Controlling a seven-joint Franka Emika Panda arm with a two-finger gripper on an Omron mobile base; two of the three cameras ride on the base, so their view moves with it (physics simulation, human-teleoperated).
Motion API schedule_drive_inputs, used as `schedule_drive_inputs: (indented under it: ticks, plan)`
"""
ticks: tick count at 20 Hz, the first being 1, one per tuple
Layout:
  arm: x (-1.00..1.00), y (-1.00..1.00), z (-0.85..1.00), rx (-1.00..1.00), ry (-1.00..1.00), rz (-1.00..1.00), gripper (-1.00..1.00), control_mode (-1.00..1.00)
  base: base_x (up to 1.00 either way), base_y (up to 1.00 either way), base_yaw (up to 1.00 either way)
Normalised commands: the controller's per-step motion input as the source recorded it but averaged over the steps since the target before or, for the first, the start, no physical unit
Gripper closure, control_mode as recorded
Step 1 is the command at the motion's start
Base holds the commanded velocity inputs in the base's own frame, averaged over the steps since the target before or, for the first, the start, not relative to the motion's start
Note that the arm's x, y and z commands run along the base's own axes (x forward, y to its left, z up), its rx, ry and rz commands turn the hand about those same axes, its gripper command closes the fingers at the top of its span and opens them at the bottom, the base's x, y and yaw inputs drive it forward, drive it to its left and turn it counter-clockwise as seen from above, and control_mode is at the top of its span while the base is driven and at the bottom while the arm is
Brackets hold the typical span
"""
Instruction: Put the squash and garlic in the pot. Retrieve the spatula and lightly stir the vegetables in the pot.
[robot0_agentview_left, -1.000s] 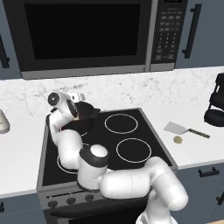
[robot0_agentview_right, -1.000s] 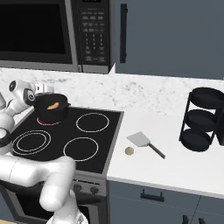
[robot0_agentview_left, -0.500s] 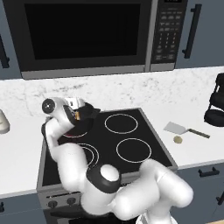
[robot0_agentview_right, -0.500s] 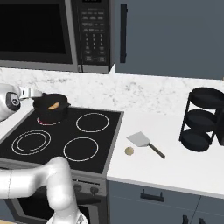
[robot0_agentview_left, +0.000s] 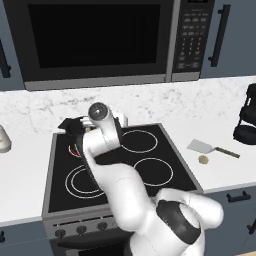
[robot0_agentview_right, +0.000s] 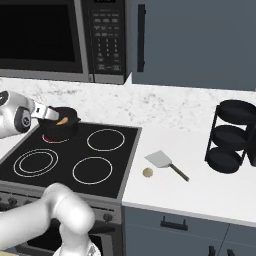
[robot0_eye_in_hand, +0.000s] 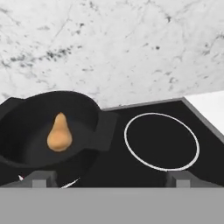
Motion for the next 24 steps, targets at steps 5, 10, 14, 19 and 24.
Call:
schedule_drive_inputs:
  ticks: [5,10,14,19,24]
  plan:
    - [-0.58,-1.00,-0.19,0.17,0.17,-0.09,-1.00,-1.00,0.00,0.00,0.00]
    - [-0.08,-1.00,-0.30,0.08,0.21,-0.17,-1.00,-1.00,0.00,0.00,0.00]
    - [0.06,-1.00,-0.24,0.01,0.30,-0.22,-1.00,-1.00,0.00,0.00,0.00]
    - [0.03,-1.00,-0.28,0.00,0.28,-0.19,-1.00,-1.00,0.00,0.00,0.00]
    - [-0.07,-1.00,-0.37,0.00,0.15,-0.07,-1.00,-1.00,0.00,0.00,0.00]
